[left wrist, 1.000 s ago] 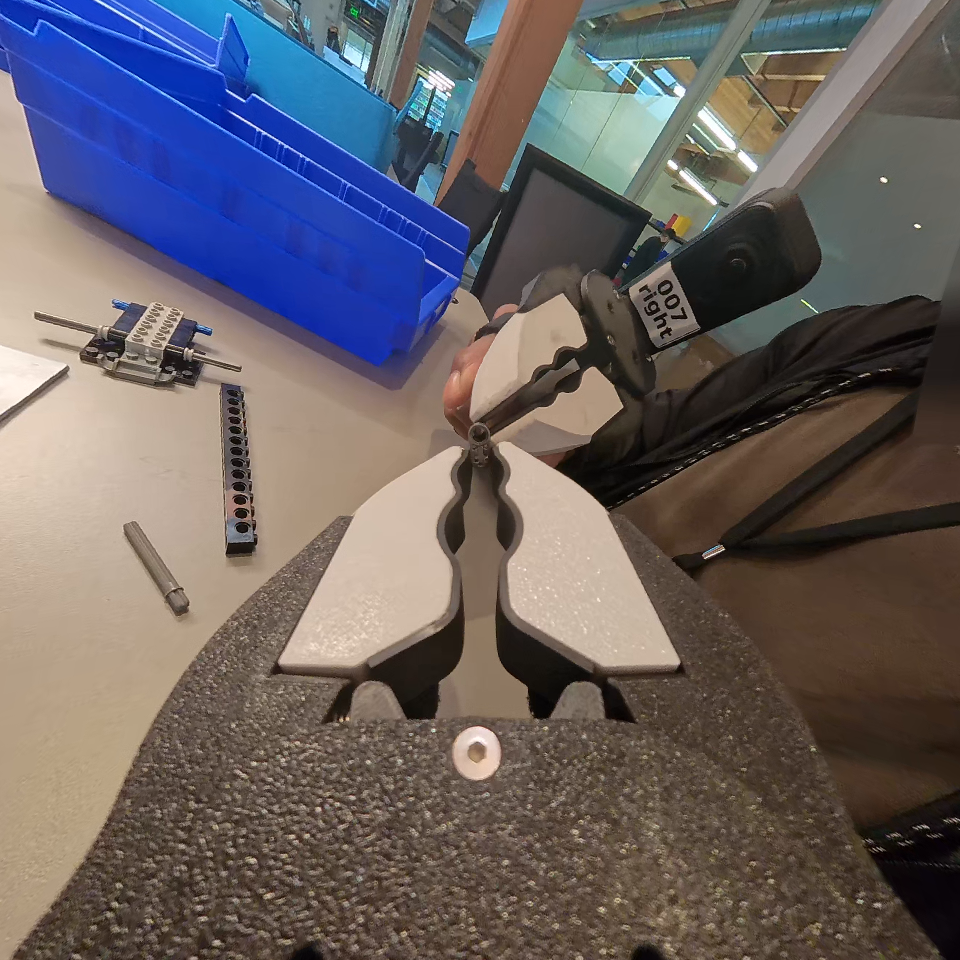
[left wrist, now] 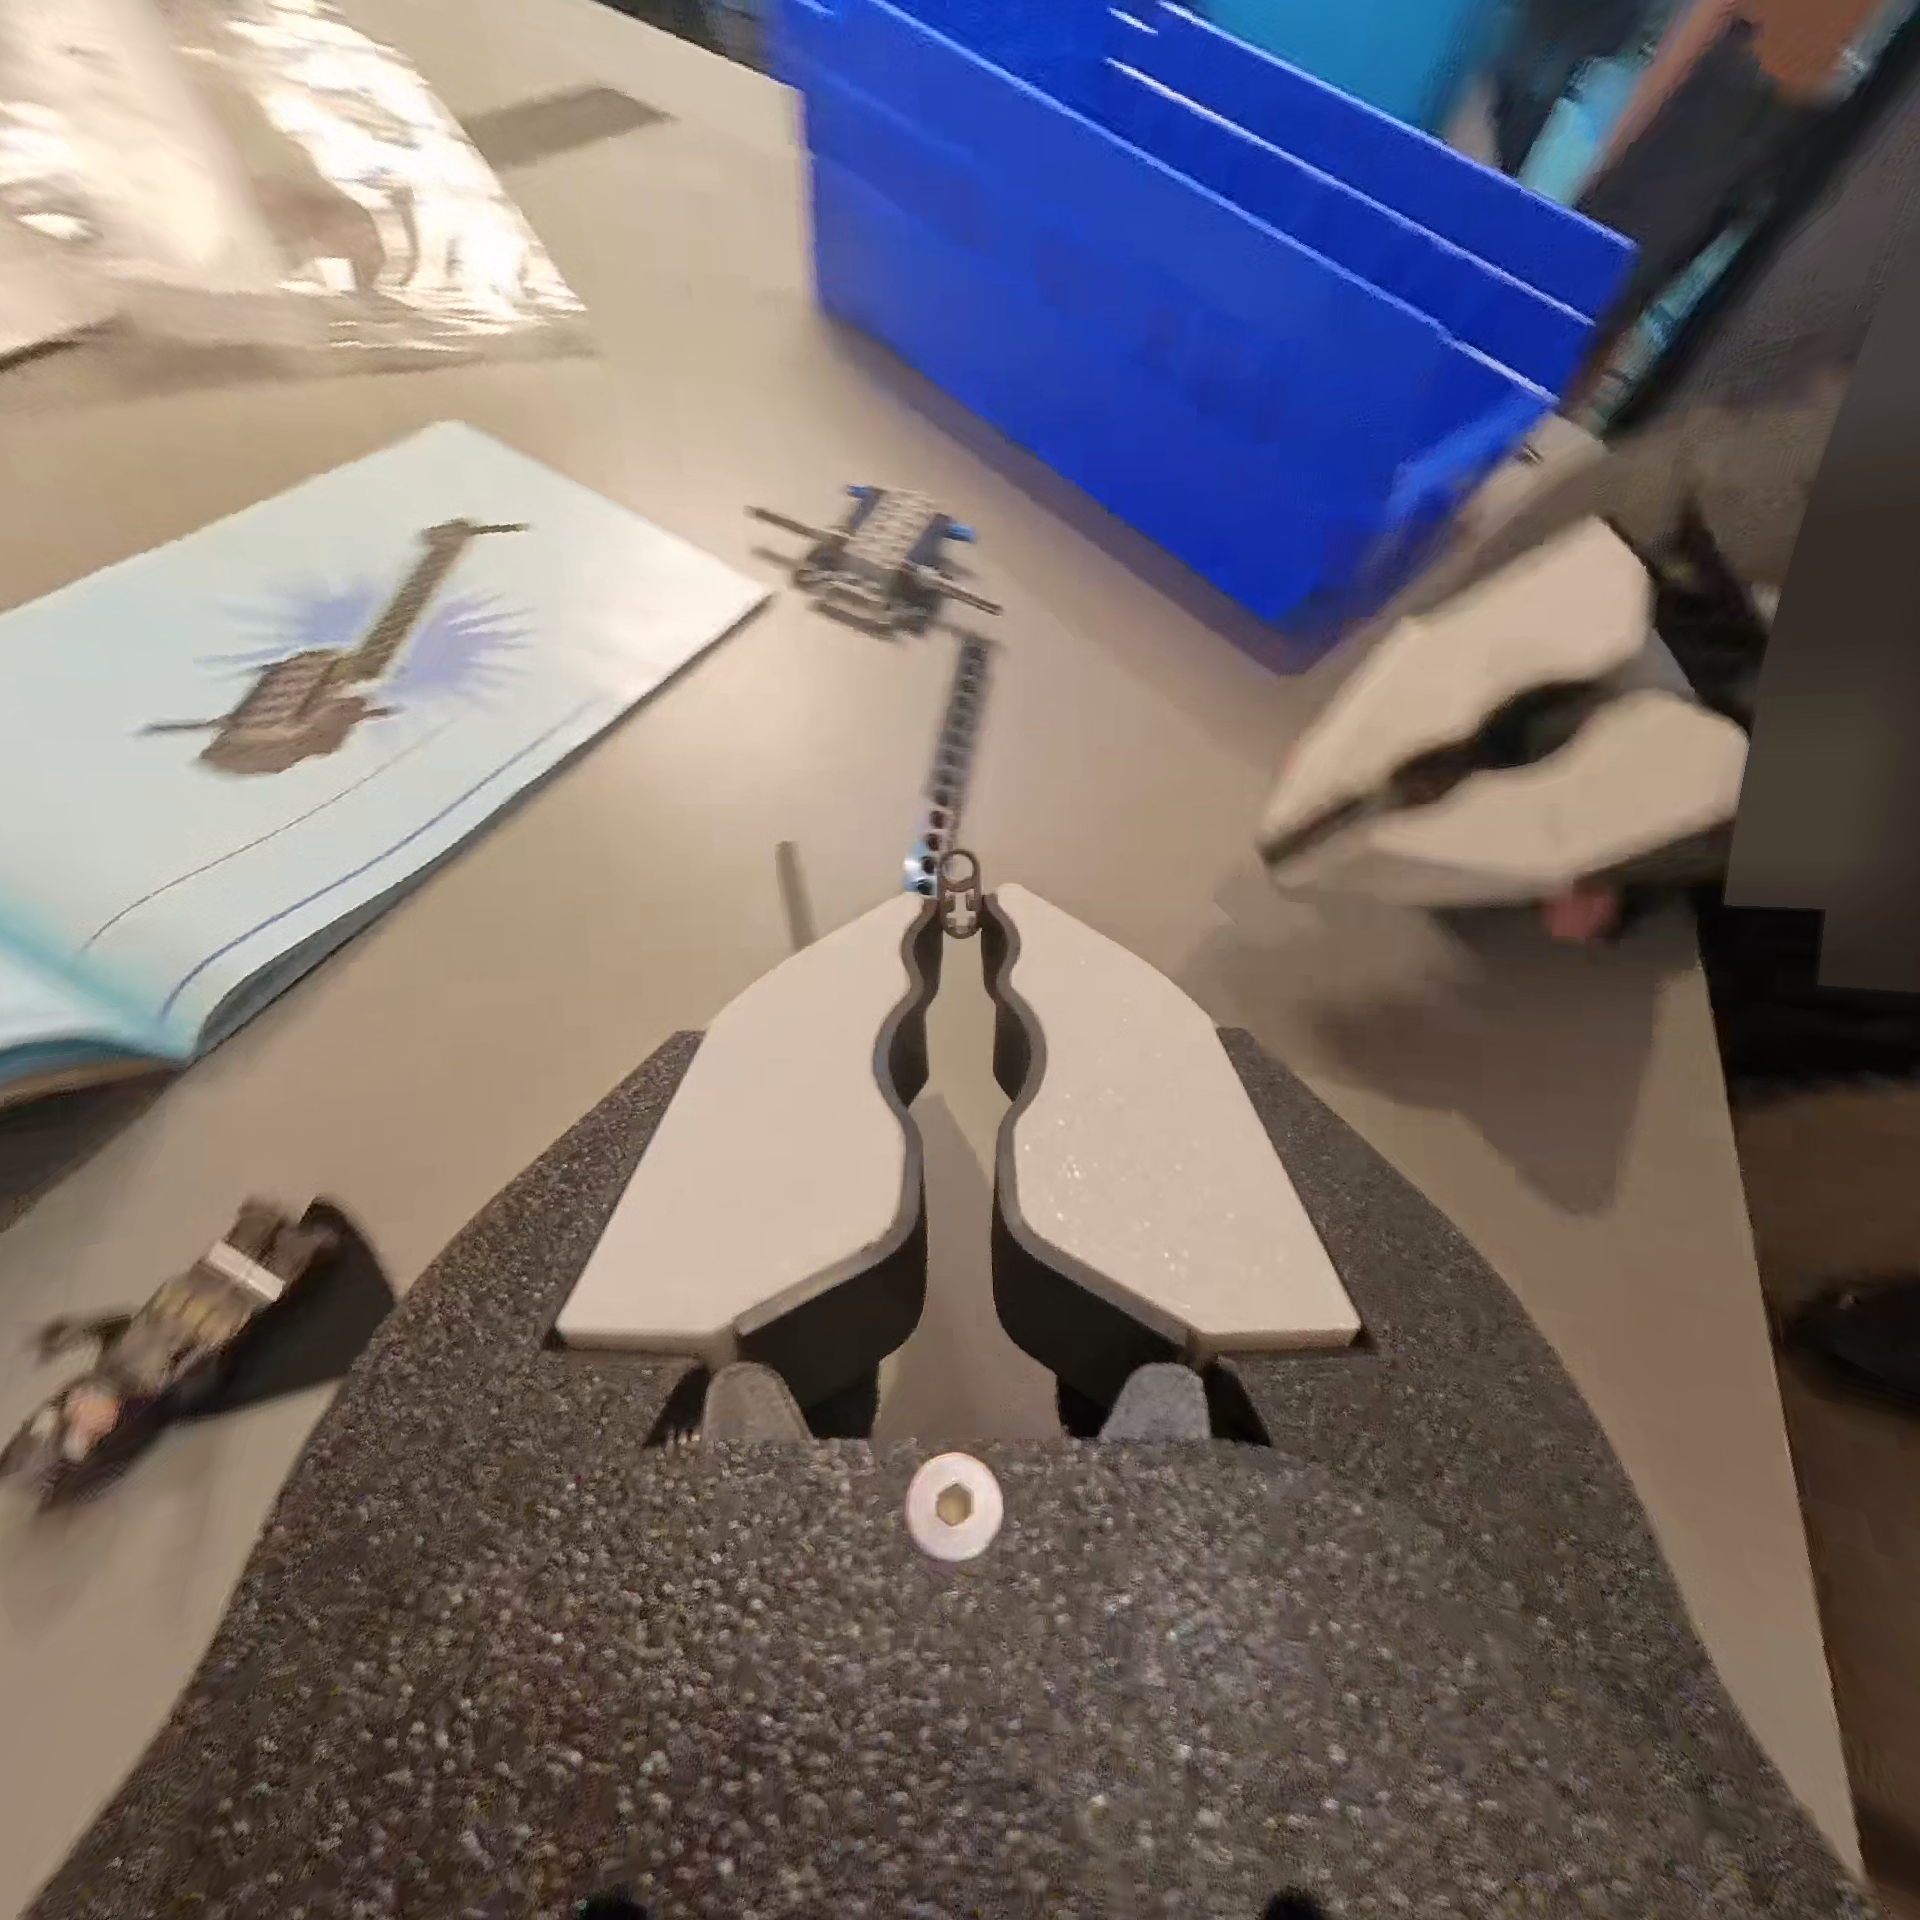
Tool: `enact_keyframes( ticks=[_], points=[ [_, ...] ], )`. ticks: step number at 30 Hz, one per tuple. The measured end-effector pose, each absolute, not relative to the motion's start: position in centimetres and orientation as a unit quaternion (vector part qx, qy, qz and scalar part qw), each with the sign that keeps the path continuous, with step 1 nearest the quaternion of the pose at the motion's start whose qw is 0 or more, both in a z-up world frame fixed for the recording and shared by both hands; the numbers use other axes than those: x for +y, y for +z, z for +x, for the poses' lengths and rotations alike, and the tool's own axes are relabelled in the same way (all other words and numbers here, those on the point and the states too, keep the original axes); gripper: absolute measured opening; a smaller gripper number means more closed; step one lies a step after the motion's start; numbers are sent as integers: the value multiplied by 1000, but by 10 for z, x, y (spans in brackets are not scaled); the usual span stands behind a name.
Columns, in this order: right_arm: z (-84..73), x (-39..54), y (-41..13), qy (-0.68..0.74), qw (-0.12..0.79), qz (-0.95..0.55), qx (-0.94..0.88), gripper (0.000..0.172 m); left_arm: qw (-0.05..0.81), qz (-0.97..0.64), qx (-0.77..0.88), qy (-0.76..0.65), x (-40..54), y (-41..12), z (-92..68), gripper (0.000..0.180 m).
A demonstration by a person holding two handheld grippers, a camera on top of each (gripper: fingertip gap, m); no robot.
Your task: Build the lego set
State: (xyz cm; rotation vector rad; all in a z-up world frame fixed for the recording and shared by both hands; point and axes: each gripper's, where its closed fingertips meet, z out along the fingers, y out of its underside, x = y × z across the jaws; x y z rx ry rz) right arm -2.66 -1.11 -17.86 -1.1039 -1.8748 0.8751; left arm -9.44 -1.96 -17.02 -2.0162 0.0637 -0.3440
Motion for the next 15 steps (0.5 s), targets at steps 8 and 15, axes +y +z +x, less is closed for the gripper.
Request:
enact_keyframes(
  ticks=[8, 15],
  points=[
    [-3, -130, -196, 390, 244, -302, -835, 19, 604, -785, -92, -102, -61, -142, -98, 7],
    [-26, -145, -215, 347, 202, -318, -859, 30, 604, -781, -111, -113, -82, -146, -103, 7]
  ],
)
